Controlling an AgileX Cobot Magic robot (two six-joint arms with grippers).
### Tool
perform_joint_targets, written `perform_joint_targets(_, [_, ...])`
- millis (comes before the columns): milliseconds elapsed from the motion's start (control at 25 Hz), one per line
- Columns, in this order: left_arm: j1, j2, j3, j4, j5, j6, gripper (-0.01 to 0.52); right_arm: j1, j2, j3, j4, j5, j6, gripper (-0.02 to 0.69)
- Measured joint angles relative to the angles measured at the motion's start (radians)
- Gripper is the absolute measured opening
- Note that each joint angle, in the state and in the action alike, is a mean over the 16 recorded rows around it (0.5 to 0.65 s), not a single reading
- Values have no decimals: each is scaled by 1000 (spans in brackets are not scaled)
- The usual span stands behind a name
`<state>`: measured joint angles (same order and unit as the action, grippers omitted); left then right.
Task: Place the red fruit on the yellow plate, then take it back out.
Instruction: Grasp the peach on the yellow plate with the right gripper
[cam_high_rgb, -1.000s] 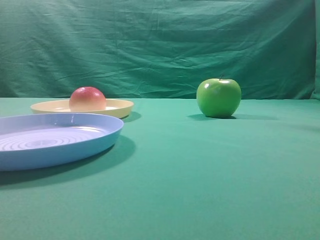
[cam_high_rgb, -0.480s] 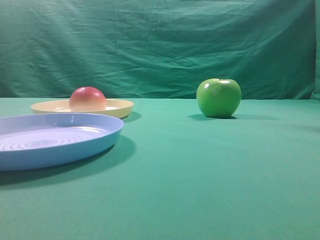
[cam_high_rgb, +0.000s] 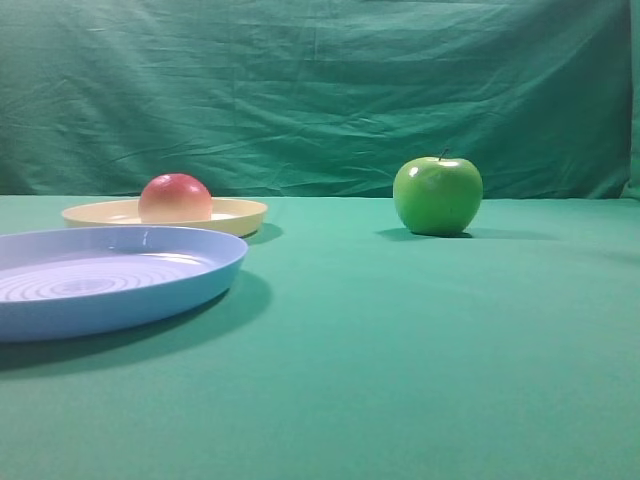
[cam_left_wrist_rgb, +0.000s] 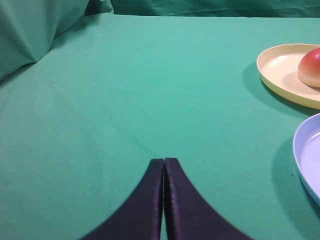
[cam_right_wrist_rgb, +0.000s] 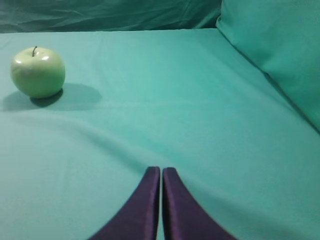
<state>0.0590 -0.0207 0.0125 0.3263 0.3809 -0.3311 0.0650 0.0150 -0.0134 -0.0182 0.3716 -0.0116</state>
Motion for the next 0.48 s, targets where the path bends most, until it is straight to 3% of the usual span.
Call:
perform_joint_targets(280, [0, 0, 0, 0, 0, 0, 0, 23, 136, -177, 34, 5, -23, 0])
perform_joint_targets(480, [0, 0, 0, 0, 0, 0, 0, 64, 305, -391, 52, 95, -66, 0])
